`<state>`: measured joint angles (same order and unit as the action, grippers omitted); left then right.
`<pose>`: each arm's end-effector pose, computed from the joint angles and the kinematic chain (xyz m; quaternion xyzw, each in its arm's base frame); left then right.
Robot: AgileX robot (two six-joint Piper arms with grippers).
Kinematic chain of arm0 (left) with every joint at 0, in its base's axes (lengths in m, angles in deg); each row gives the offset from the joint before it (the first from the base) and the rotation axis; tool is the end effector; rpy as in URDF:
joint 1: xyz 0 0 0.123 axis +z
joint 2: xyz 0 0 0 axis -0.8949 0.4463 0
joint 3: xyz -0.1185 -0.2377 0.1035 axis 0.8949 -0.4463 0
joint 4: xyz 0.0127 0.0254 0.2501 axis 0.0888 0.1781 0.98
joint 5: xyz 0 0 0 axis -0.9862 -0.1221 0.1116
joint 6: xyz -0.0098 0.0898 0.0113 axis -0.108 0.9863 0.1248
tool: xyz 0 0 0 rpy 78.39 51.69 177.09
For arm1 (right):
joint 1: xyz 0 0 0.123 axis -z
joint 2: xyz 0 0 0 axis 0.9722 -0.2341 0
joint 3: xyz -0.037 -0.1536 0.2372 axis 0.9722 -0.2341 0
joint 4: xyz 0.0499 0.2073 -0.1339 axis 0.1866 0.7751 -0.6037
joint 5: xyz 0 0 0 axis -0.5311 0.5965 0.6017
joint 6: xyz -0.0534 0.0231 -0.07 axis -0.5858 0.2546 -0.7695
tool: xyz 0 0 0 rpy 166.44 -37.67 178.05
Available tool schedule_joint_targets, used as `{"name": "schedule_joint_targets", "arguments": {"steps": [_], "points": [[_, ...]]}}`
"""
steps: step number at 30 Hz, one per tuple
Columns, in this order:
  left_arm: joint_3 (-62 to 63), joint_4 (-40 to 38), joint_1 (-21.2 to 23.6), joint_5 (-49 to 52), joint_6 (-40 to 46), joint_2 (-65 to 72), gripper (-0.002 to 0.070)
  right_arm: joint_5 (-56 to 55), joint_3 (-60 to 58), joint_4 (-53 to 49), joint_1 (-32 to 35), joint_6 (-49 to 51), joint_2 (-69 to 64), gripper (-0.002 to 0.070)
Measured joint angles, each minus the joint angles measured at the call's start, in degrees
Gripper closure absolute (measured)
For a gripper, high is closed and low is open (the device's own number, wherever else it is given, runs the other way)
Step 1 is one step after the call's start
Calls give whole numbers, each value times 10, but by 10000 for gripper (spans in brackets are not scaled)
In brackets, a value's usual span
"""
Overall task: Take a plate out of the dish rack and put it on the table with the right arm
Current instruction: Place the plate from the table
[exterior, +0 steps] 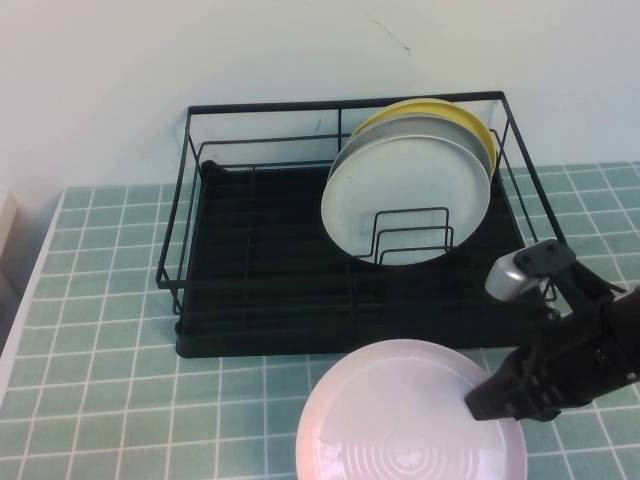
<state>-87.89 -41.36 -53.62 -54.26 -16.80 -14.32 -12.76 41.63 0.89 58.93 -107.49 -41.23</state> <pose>0.0531 0.0053 0.1792 -0.0029 0.7873 0.0776 0.6116 0.2526 0.1303 0.2013 -0.3011 0.8966 0.2763 0.1706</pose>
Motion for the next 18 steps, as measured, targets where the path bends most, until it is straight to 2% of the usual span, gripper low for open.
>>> {"name": "schedule_joint_targets", "arguments": {"steps": [8,14,16,18], "points": [[0,0,0,0,0,0,678,-2,0,55,0,-91,-1,596],[0,0,0,-1,0,0,678,-2,0,59,0,-111,-2,591],[0,0,0,-1,0,0,678,-2,0,55,0,-112,-2,559],[0,0,0,-1,0,0,678,-2,0,44,0,-113,-2,483]]}}
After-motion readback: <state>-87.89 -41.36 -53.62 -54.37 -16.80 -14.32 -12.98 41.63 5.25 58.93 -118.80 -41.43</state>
